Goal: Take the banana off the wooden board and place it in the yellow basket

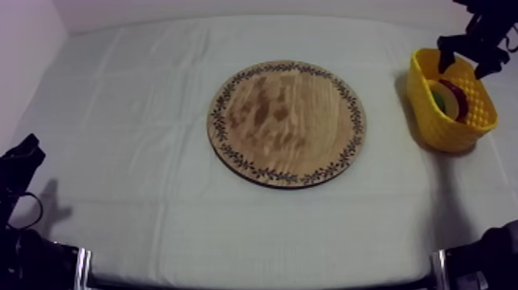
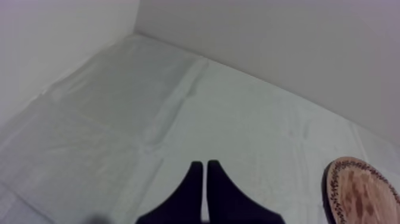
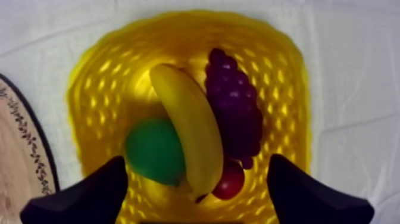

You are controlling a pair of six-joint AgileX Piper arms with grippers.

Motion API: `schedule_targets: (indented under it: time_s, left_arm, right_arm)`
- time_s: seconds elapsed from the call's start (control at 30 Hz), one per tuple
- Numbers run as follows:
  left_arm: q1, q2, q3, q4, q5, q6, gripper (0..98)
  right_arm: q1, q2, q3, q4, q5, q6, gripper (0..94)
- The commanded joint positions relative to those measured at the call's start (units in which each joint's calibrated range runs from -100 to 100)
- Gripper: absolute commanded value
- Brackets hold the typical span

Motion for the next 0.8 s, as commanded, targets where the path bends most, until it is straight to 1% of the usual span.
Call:
schedule_targets:
  time_s: [0.0,0.1,0.2,0.27,0.37,0.43,0.5,0.67,0.77]
  left_arm:
    - [0.0,0.0,0.0,0.02,0.0,0.0,0.1]
    - [0.0,0.0,0.0,0.02,0.0,0.0,0.1]
    - [0.0,0.0,0.0,0.02,0.0,0.0,0.1]
    - [0.0,0.0,0.0,0.02,0.0,0.0,0.1]
    - [0.0,0.0,0.0,0.02,0.0,0.0,0.1]
    - [0.0,0.0,0.0,0.02,0.0,0.0,0.1]
    - [0.0,0.0,0.0,0.02,0.0,0.0,0.1]
    - [0.0,0.0,0.0,0.02,0.0,0.0,0.1]
    - [0.0,0.0,0.0,0.02,0.0,0.0,0.1]
  right_arm:
    - [0.2,-4.8,1.1,-0.3,-1.0,0.4,71.0]
    - [0.7,-10.0,3.8,-1.1,-2.8,1.1,69.3]
    - [1.1,-15.4,8.3,-1.8,-5.9,2.2,67.2]
    - [1.3,-19.3,12.1,-1.9,-8.7,2.5,64.4]
    - [1.1,-25.3,18.7,-2.0,-13.2,2.8,57.7]
    - [1.0,-29.4,22.8,-2.4,-15.8,3.1,52.0]
    - [0.8,-33.4,26.7,-2.9,-18.1,3.4,44.4]
    - [0.3,-43.8,35.3,-4.1,-22.7,2.9,20.5]
    - [1.0,-51.3,41.3,-6.8,-25.7,4.6,10.3]
